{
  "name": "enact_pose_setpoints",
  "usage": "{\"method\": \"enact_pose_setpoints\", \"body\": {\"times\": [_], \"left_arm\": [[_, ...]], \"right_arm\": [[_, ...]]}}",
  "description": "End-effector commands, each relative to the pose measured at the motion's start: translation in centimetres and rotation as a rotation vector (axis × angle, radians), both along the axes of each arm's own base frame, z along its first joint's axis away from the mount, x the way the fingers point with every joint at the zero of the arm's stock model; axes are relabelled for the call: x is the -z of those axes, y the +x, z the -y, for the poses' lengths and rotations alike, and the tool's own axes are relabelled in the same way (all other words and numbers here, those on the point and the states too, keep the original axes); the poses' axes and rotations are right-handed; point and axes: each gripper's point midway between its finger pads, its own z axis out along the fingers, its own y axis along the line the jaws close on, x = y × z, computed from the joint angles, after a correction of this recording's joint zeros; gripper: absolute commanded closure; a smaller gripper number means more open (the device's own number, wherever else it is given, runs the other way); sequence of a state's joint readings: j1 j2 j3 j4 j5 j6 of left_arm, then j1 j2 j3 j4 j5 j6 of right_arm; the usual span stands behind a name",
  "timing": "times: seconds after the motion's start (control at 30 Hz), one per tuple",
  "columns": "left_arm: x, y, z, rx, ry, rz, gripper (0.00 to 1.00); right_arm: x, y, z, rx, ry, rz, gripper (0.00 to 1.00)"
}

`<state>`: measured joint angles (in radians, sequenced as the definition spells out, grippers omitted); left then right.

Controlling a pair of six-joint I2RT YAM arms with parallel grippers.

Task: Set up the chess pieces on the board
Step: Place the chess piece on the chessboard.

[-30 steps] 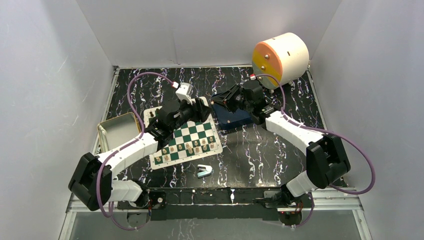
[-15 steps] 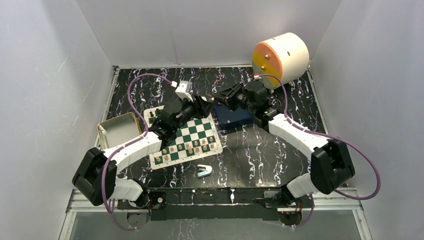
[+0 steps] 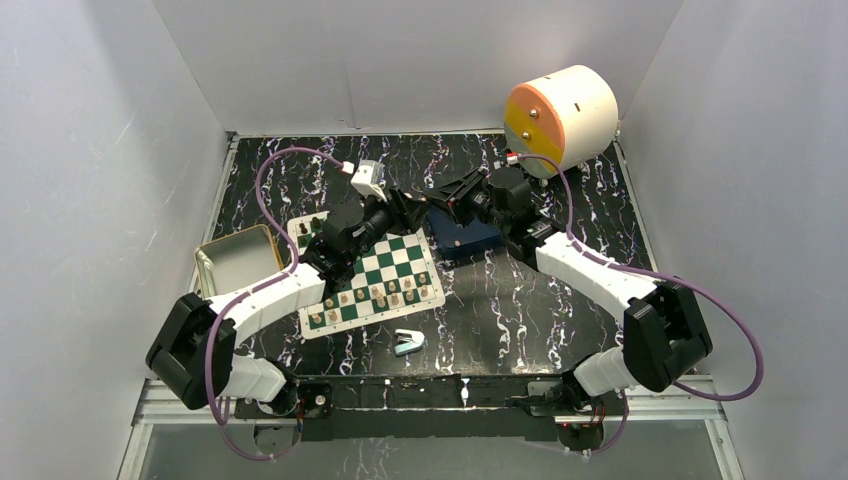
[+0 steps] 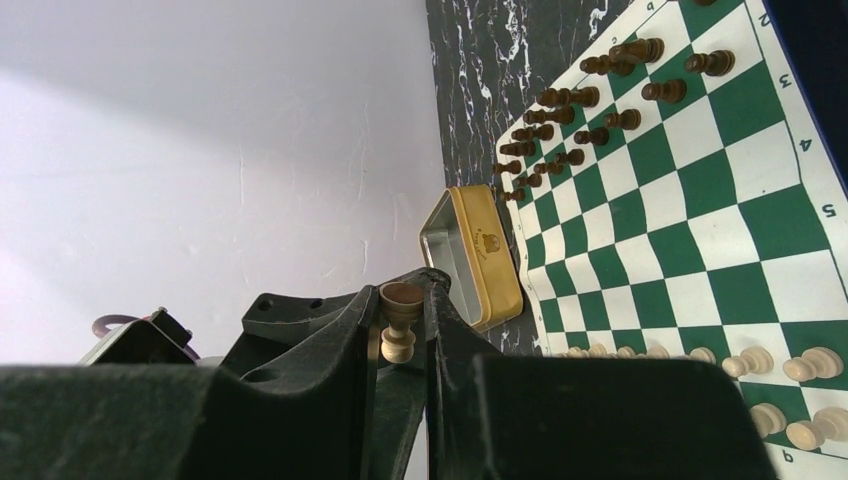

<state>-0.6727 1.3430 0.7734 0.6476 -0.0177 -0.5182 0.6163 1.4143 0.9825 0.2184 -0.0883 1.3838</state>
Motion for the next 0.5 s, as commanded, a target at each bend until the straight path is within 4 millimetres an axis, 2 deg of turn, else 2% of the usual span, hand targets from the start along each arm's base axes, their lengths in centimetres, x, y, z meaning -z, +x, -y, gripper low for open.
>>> {"method": "enact_pose_setpoints", "body": {"times": [0.0,0.1,0.23,0.37,0.47], "left_arm": [[-2.2,0.5,0.3,-0.016,-0.047,0.054,0.56],[-2.4,0.7,0.3,-0.028,-0.048,0.059,0.62],[-2.7,0.8,0.2,-0.036,-0.05,0.073,0.79],[-3.3,0.9,0.1,-0.042,-0.055,0.086,0.85],[-3.3,0.9,0.0,-0.042,-0.05,0.09,0.96]], "right_arm": [[-2.6,0.0,0.1,0.018,0.05,0.072,0.77],[-2.2,-0.2,0.0,0.014,0.053,0.063,0.77],[-2.1,-0.2,-0.1,0.011,0.052,0.066,0.77],[-1.6,-0.5,-0.3,0.007,0.045,0.058,0.77],[-1.2,-0.6,-0.4,0.0,0.04,0.056,0.75]]}}
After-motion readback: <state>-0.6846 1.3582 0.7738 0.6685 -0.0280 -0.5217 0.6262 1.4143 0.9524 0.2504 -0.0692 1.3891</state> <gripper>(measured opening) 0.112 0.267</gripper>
